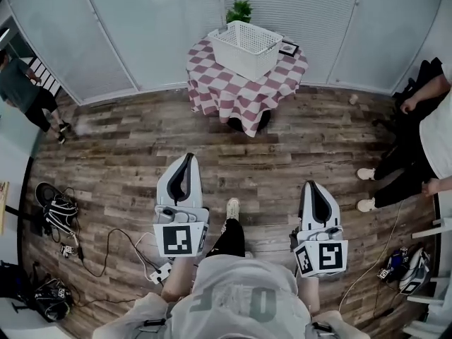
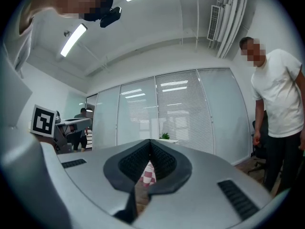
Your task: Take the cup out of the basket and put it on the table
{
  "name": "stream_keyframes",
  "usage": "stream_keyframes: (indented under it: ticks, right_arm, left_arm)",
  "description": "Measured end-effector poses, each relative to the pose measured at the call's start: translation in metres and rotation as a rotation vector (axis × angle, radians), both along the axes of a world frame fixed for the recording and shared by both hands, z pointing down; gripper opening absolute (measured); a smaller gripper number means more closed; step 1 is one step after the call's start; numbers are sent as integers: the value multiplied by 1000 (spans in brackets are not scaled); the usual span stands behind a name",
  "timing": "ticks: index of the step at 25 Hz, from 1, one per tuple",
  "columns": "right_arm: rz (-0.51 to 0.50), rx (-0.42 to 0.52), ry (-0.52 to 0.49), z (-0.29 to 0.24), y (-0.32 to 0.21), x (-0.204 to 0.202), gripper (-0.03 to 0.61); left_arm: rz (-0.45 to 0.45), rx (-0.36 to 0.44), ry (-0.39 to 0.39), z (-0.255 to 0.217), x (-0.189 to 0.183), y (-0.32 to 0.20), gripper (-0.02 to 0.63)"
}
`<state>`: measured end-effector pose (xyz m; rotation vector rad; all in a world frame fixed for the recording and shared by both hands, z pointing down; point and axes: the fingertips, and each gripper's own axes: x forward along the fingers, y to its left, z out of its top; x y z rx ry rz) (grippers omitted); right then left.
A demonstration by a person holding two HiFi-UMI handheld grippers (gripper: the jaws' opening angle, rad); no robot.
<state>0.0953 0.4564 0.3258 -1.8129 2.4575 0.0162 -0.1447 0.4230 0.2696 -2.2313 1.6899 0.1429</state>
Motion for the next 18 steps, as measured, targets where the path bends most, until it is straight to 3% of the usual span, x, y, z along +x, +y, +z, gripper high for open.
stream_keyframes:
  ticks: [8,18]
  right_arm:
    - [47,-30,40,4,-88,-5,9]
    - [13,-18,65,-34,-232,-53,9]
  left_arm:
    - [44,-18,20,12,-2,-103,5]
    - [54,-43,51,-3,-42,-235,5]
